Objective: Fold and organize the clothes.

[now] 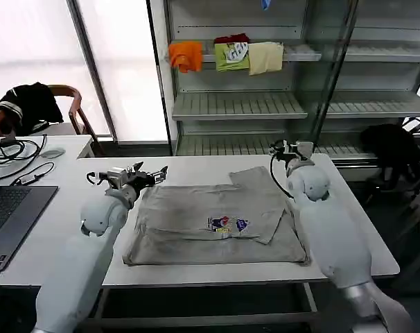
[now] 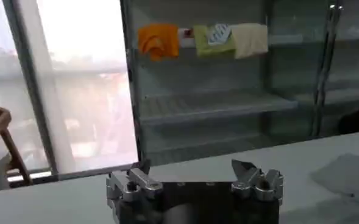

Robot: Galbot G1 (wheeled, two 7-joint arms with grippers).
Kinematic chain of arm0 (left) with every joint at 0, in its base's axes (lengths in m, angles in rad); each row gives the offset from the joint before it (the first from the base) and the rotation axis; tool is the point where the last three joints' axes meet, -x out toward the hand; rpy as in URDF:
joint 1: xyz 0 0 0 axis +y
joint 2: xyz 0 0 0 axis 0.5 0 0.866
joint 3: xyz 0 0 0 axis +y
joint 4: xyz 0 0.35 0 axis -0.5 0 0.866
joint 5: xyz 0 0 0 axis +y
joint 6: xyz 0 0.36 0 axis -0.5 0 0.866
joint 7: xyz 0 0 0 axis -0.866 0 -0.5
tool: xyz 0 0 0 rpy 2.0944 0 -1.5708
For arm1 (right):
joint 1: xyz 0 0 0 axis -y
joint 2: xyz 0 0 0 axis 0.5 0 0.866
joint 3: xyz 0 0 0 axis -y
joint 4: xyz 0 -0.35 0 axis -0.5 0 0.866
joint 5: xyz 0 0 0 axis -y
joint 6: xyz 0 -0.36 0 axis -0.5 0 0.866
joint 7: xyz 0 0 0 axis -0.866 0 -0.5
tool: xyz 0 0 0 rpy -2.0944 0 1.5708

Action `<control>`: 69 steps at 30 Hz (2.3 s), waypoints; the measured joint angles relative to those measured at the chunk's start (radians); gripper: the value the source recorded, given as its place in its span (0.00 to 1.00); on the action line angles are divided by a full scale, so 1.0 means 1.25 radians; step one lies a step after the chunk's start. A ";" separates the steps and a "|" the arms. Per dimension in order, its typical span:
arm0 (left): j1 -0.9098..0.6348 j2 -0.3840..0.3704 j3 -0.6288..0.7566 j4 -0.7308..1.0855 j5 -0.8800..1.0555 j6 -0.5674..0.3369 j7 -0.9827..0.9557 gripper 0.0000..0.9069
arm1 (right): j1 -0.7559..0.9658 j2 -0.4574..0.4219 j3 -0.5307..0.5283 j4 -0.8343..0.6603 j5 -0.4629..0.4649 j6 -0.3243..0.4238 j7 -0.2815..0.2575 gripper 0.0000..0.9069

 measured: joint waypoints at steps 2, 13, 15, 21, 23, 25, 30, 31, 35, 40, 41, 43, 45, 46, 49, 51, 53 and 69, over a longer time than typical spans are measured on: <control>-0.009 -0.011 0.003 0.028 0.004 0.000 0.001 1.00 | 0.009 0.014 -0.001 -0.034 -0.012 0.004 -0.008 1.00; -0.039 -0.038 0.009 0.136 0.032 0.000 0.003 1.00 | 0.035 0.067 0.003 -0.159 -0.061 0.021 -0.034 1.00; -0.040 -0.037 0.009 0.145 0.033 0.000 0.003 1.00 | 0.036 0.075 0.004 -0.173 -0.066 0.024 -0.036 1.00; -0.038 -0.038 0.007 0.167 0.037 0.000 0.005 1.00 | 0.038 0.095 0.007 -0.206 -0.080 0.030 -0.044 1.00; -0.037 -0.037 0.007 0.171 0.038 0.000 0.005 1.00 | 0.041 0.101 0.009 -0.215 -0.084 0.032 -0.044 1.00; -0.036 -0.037 0.007 0.177 0.039 0.000 0.006 1.00 | 0.041 0.106 0.010 -0.222 -0.087 0.033 -0.045 1.00; -0.034 -0.038 0.005 0.186 0.040 0.000 0.006 1.00 | 0.040 0.112 0.010 -0.231 -0.092 0.034 -0.046 1.00; -0.032 -0.039 0.004 0.186 0.040 0.000 0.006 1.00 | 0.040 0.112 0.010 -0.233 -0.092 0.034 -0.046 1.00; -0.027 -0.039 0.002 0.186 0.041 0.000 0.006 1.00 | 0.033 0.115 0.012 -0.233 -0.094 0.032 -0.046 1.00; -0.018 -0.039 0.002 0.183 0.041 -0.002 0.006 0.13 | 0.025 0.114 0.013 -0.232 -0.092 0.026 -0.045 0.31; -0.016 -0.038 0.002 0.181 0.041 -0.002 0.005 0.04 | 0.024 0.113 0.014 -0.230 -0.090 0.025 -0.045 0.17; -0.011 -0.038 0.003 0.177 0.041 -0.002 0.005 0.02 | 0.019 0.112 0.016 -0.224 -0.089 0.022 -0.043 0.00; -0.006 -0.038 0.004 0.172 0.041 -0.002 0.005 0.02 | 0.013 0.112 0.018 -0.219 -0.087 0.019 -0.042 0.00; -0.004 -0.038 0.004 0.170 0.041 -0.002 0.005 0.02 | 0.010 0.111 0.018 -0.216 -0.087 0.018 -0.041 0.00; 0.005 -0.038 0.005 0.162 0.042 -0.002 0.005 0.02 | 0.001 0.107 0.020 -0.208 -0.087 0.017 -0.039 0.00; 0.010 -0.037 0.006 0.158 0.042 -0.002 0.004 0.02 | -0.003 0.106 0.021 -0.203 -0.085 0.016 -0.038 0.00; 0.014 -0.035 0.006 0.153 0.042 -0.002 0.002 0.02 | -0.007 0.104 0.024 -0.198 -0.084 0.015 -0.038 0.00; 0.023 -0.046 0.000 0.135 0.032 -0.014 -0.001 0.02 | -0.038 0.092 0.035 -0.142 -0.074 0.003 -0.042 0.00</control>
